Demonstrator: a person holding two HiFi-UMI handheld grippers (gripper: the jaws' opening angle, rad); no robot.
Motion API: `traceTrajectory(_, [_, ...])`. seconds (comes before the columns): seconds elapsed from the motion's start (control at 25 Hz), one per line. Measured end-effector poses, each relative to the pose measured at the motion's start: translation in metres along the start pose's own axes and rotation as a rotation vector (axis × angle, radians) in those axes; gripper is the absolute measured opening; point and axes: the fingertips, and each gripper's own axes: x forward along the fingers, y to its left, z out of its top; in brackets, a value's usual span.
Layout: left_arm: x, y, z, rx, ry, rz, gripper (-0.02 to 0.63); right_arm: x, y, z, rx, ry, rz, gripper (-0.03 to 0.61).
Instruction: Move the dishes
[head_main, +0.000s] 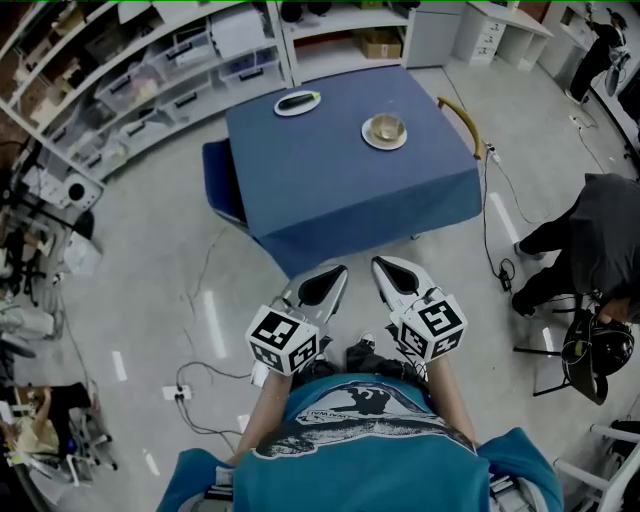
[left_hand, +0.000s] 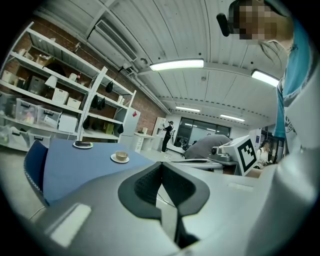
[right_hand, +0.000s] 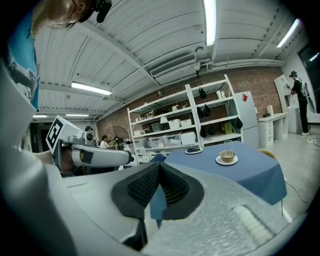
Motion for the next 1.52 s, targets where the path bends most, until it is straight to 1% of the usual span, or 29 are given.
traceTrajectory(0.2, [0.034, -0.012, 0.001, -0.008, -0.009, 0.007, 0.012, -0.012, -0.032, -0.003, 0.000, 0.013, 0.018, 0.002])
traceTrajectory(0.4, [0.053, -0.023, -0.007, -0.017, 0.033, 0.013, 0.012, -0.022, -0.054, -0.008, 0.034, 0.022, 0.025, 0.003])
traceTrajectory(0.56, [0.062, -0.018, -0.006, -0.010, 0.055, 0.026, 0.012, -0.017, -0.064, -0.010, 0.060, 0.018, 0.032, 0.003])
traceTrajectory(0.68, [0.067, -0.011, -0.006, -0.008, 0.072, 0.029, 0.012, -0.007, -0.071, -0.013, 0.052, 0.025, 0.033, 0.002])
traceTrajectory(0.84, [0.084, 0.002, -0.011, -0.010, 0.093, 0.021, 0.012, 0.004, -0.082, -0.017, 0.048, 0.033, 0.031, 0.003])
traceTrajectory(1.04, [0.124, 0.021, -0.006, -0.015, 0.083, -0.010, 0.012, 0.020, -0.118, -0.017, 0.043, 0.052, 0.019, 0.002])
traceTrajectory(1.16, [0.155, 0.042, 0.006, -0.006, 0.077, -0.021, 0.012, 0.040, -0.148, -0.004, 0.021, 0.059, 0.010, 0.003])
traceTrajectory(1.28, [0.180, 0.064, 0.029, 0.009, 0.054, -0.029, 0.012, 0.063, -0.174, 0.017, -0.002, 0.055, 0.003, 0.003])
traceTrajectory(1.4, [0.201, 0.084, 0.045, 0.002, 0.044, -0.033, 0.012, 0.081, -0.197, 0.034, 0.001, 0.048, -0.014, 0.003])
traceTrajectory(1.52, [0.219, 0.106, 0.052, -0.007, 0.048, -0.026, 0.012, 0.100, -0.218, 0.042, -0.002, 0.058, -0.028, 0.003])
